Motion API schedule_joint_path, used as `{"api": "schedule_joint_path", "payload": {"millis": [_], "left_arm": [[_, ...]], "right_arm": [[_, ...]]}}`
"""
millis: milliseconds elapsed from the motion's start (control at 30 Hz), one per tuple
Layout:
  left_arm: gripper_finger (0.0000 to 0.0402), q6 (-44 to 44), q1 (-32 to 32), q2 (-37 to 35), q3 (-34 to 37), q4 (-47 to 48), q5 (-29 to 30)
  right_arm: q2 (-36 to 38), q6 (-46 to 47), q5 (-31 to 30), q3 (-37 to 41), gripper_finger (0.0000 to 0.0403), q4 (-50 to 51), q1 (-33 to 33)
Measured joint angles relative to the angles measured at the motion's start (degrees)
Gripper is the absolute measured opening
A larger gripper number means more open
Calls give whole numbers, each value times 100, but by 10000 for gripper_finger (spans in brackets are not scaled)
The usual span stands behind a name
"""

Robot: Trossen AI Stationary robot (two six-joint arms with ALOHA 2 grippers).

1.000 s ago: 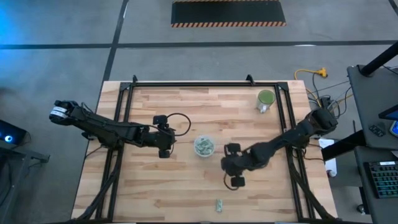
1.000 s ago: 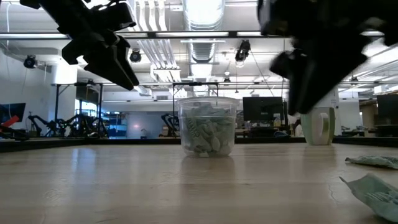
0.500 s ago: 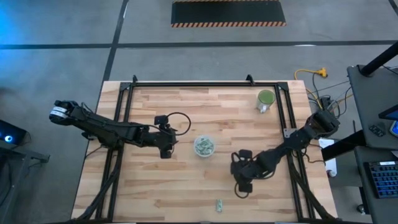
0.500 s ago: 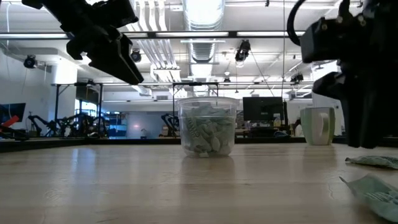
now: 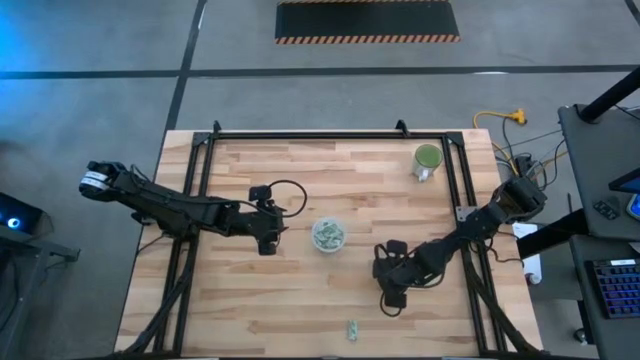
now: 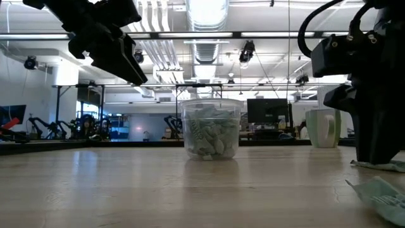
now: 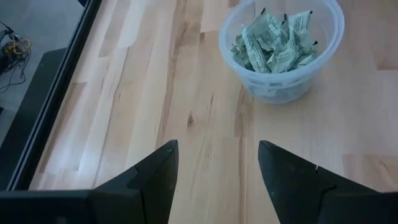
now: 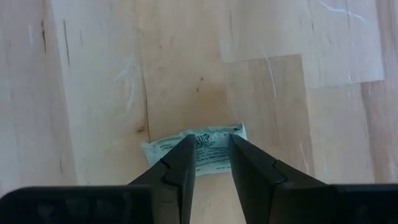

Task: Pick and place Stevia / Truvia into bins
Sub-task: Put the light green stevia packet into the transparent container

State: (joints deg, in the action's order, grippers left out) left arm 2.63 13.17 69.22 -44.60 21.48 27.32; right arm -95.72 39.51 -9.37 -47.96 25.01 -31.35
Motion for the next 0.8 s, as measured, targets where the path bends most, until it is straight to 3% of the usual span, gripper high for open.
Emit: {"api": "schedule_joint_path", "payload": {"millis": [433,800], "left_arm": [[205,0,0,-1,0,-3,-1],[205,0,0,1,0,-4,-1]], "right_arm": [[1,-97,-133,8,14,-1,0],[0,-829,-508,-276,9,8,2]]}}
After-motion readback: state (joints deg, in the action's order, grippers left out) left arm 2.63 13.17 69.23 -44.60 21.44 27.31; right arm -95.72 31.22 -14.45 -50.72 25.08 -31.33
